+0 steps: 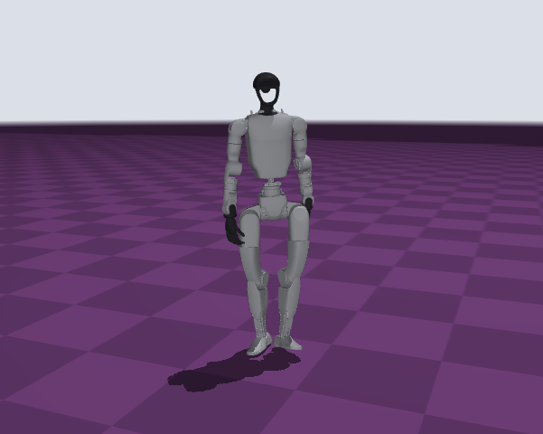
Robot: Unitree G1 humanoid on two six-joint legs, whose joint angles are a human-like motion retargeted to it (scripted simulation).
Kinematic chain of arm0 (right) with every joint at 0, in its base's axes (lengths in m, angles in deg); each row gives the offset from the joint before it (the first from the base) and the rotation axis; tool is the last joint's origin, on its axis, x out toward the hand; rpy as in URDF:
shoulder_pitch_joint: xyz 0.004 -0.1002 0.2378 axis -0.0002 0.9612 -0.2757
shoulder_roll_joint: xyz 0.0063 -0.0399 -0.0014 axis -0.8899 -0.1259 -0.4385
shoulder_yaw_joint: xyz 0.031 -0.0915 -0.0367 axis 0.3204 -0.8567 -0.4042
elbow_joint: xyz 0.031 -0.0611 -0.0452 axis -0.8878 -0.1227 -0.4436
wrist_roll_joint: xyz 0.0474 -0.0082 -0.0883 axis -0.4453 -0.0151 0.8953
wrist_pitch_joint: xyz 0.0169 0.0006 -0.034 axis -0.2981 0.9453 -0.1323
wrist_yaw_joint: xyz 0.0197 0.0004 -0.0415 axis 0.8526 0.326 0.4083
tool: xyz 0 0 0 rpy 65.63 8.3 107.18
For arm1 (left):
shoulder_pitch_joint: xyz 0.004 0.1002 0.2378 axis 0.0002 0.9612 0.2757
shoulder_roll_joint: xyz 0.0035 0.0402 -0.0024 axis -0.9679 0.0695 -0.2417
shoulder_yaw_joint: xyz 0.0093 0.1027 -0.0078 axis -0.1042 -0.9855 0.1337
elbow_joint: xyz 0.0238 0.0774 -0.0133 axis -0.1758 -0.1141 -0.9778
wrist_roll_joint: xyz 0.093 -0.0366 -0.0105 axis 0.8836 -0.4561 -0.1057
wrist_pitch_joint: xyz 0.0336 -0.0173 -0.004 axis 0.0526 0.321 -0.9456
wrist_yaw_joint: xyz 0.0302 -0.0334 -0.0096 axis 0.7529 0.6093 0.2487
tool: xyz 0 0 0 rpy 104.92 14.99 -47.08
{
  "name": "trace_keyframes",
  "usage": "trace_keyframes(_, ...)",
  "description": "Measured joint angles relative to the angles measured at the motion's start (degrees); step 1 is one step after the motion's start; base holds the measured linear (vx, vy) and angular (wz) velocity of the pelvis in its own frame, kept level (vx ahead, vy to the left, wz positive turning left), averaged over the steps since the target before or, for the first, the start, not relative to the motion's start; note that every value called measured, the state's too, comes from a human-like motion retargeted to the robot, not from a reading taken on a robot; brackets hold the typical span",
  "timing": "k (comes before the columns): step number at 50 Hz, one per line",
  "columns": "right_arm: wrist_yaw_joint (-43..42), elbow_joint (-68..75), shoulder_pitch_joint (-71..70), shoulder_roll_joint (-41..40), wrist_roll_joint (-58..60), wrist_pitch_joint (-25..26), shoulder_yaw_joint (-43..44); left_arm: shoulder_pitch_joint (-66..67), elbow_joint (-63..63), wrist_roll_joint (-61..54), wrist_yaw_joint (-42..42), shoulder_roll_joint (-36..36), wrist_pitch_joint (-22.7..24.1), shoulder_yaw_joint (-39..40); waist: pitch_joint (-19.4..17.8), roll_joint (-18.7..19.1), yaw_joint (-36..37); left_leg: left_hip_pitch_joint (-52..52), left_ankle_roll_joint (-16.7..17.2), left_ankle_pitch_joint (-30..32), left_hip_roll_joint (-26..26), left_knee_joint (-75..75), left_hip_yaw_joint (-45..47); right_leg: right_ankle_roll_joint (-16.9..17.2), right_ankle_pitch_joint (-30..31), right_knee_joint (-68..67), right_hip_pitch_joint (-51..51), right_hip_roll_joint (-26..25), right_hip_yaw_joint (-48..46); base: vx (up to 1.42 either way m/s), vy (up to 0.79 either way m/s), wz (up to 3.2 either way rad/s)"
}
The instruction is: In place motions
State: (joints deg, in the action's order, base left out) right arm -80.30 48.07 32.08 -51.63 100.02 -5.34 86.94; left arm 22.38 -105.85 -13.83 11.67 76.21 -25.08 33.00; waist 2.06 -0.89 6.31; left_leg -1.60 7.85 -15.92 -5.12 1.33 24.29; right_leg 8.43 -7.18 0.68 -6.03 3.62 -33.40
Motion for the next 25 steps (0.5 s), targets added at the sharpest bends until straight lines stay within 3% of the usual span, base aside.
trace_keyframes(17, -1.13, 8.50, 2.25, 1.92, -0.12, 1.71, 4.13, -0.39, 1.96, 1.24, 0.15, 1.01, 0.49, -2.55, 0.05, -0.52, -0.53, -0.68, -0.37, -0.61, 0.14, 1.09, -1.00, -0.01, 0.10, 0.28, 0.18, -0.14, -0.94, 0.00, 0.00, 0.06)
trace_keyframes(20, -1.41, 9.74, 2.58, 2.45, -0.45, 2.24, 4.70, -0.02, 2.32, 1.55, -0.37, 1.02, 0.62, -2.72, 0.46, -0.78, -0.75, -1.47, 1.43, -0.31, 0.14, 2.16, -3.06, 0.19, 0.19, -0.84, 1.40, 0.63, -0.02, 0.02, 0.05, 0.07)
trace_keyframes(25, -1.32, 8.82, 2.32, 2.73, -0.37, 2.62, 5.18, 0.35, 2.13, -0.15, -1.80, 1.26, 0.97, -2.38, 0.21, -1.30, -0.54, -1.75, 0.97, 0.65, -1.28, 3.08, -11.94, -0.30, 1.22, -2.08, 3.17, 1.85, 0.32, 0.01, 0.03, -0.17)
